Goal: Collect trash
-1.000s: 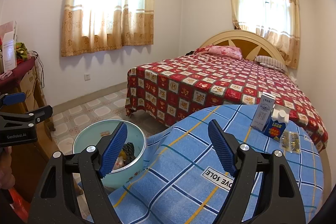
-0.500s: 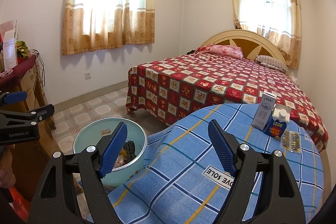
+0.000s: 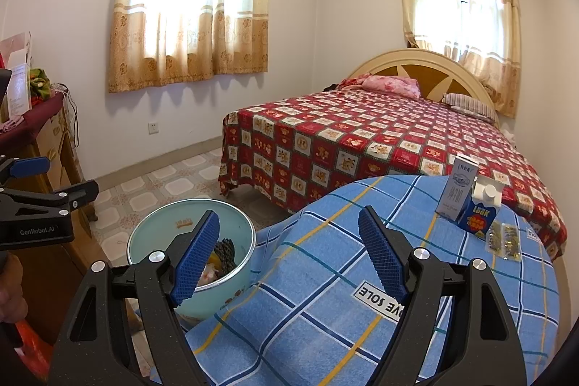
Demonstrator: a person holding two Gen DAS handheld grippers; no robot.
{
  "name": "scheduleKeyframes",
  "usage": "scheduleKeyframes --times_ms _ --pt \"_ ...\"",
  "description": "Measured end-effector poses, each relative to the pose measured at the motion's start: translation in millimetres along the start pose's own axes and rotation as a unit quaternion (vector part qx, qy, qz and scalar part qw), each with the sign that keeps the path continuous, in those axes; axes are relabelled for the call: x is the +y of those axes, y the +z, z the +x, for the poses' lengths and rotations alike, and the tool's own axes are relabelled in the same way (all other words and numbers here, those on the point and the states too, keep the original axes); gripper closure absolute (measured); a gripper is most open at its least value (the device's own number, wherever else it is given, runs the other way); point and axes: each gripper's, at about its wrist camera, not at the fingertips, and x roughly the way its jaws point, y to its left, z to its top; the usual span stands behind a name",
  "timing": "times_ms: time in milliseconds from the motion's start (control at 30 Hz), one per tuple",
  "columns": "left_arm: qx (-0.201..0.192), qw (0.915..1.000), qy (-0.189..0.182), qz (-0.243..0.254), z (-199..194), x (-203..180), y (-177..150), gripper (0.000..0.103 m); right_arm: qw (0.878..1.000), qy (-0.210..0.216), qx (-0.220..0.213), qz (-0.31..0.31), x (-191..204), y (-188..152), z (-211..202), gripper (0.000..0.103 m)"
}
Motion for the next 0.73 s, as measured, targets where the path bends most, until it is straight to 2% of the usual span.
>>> scheduleKeyframes --times_ms 433,567,700,733 --pt "-0.006 0.9999 0.001 0.008 0 -7 1 0.008 1.000 -0.001 0.000 0.002 -2 -2 2 0.025" --pt "0.004 1.0000 -0.001 0.008 2 -8 2 0.007 1.000 -0.005 0.001 0.003 -8 -2 2 0.025" --pt "0.007 1.0000 -0.002 0.006 4 -6 2 0.007 0.998 -0.015 0.030 0.045 -51 -5 10 0.021" --pt "0.007 1.0000 -0.002 0.006 4 -6 2 0.007 0.995 -0.029 0.055 0.074 -80 -12 18 0.021"
